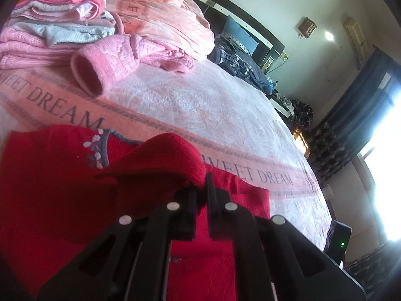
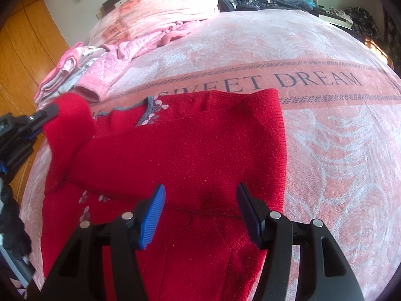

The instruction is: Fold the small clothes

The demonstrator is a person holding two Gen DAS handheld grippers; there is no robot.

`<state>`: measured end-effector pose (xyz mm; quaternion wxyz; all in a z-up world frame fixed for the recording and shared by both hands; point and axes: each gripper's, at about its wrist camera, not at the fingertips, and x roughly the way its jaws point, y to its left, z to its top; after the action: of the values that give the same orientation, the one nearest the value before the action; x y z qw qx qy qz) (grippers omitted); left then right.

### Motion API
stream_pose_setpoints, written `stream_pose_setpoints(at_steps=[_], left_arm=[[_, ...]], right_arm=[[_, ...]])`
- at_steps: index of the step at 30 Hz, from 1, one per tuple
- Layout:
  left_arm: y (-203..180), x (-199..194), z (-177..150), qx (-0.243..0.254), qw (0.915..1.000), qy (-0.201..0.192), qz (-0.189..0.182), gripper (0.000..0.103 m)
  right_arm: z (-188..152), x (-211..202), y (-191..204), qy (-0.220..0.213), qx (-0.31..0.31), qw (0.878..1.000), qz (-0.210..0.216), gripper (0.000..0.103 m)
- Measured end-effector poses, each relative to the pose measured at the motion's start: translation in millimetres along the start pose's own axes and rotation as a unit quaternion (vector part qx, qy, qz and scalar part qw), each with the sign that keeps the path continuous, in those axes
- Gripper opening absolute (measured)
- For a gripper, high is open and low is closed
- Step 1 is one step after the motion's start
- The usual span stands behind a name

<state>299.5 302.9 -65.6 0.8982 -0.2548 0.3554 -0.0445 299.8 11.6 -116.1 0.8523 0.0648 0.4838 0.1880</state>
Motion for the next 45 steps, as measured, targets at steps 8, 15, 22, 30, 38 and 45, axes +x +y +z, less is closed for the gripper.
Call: stream_pose_setpoints(at_steps=[8, 15, 22, 30, 38, 45], left_arm=[[31, 66, -27, -0.007, 0.9958, 0.087, 0.028, 0.007], [31, 67, -44, 0.019, 0.9904, 0.136, -0.015, 0.023], [83, -4, -30, 0.035, 0.9948, 0.094, 0.013, 0.032], [189, -1, 0, -0.017, 0.9873, 0.111, 0.112, 0.026], [201, 5, 3, -0.016, 0.9895, 0.117, 0.083, 0.026], [194, -6, 1, -0.019, 0.9892, 0.122, 0.08, 0.026]], right_arm=[[-1, 7, -7, 0.01, 0.011, 1.0, 0.0, 0.06], [-3, 10, -3, 0.01, 0.003, 1.0, -0.008, 0.06], [1, -8, 14, -0.006, -0.01, 1.0, 0.02, 0.06], [33, 10, 82, 0.019, -0.03, 0.997, 0.072, 0.06], [64, 77, 107, 0.11, 0.043, 0.989, 0.089, 0.053], [62, 66, 104, 0.089, 0.024, 0.988, 0.124, 0.022]])
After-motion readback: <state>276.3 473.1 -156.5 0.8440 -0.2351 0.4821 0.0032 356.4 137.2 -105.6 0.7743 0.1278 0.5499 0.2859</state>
